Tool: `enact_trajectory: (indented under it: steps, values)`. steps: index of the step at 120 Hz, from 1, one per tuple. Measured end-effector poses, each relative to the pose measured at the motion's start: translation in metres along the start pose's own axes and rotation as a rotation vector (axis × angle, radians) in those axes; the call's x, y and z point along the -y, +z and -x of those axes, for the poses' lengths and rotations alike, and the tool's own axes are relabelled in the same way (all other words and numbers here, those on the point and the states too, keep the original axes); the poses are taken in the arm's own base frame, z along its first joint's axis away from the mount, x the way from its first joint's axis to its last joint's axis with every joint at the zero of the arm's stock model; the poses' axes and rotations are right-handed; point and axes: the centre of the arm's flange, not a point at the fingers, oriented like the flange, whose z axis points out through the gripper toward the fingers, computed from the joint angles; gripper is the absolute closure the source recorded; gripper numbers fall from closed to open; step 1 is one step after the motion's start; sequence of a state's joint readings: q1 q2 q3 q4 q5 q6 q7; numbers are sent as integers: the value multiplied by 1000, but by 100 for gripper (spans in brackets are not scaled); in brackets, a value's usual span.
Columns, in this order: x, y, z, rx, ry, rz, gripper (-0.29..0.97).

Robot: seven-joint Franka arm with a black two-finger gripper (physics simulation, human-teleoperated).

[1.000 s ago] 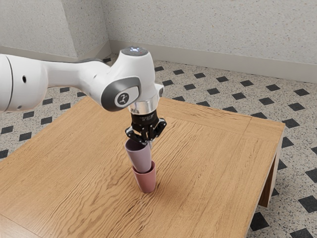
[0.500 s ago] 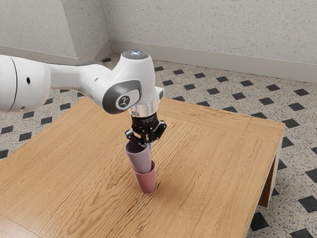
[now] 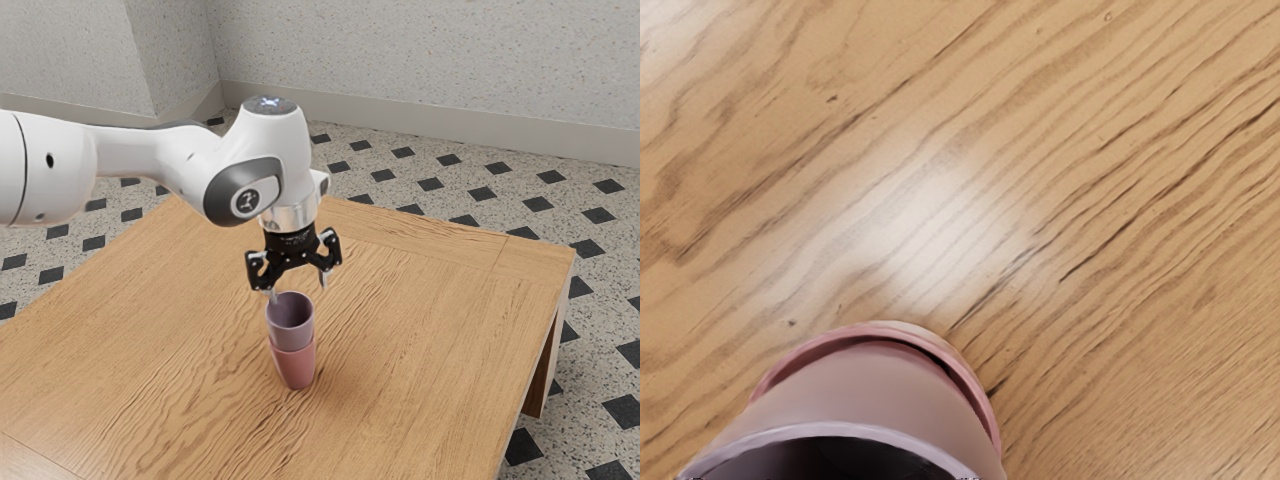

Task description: Place the left cup onto the right cup

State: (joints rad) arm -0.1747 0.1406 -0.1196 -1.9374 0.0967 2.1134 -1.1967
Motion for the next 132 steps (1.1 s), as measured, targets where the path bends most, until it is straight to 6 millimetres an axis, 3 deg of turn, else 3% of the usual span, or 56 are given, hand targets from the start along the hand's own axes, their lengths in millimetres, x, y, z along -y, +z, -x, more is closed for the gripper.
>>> enact_trajectory:
  steps: [25,82,93,119,132]
  values:
    - [2,-14,1,-10,3,13,2]
    - [5,-71,-2,-48,91,39,0]
    - [11,-74,-15,-50,134,28,0]
    - [38,-80,-68,-59,213,11,0]
    - [44,-86,-81,-69,277,15,0]
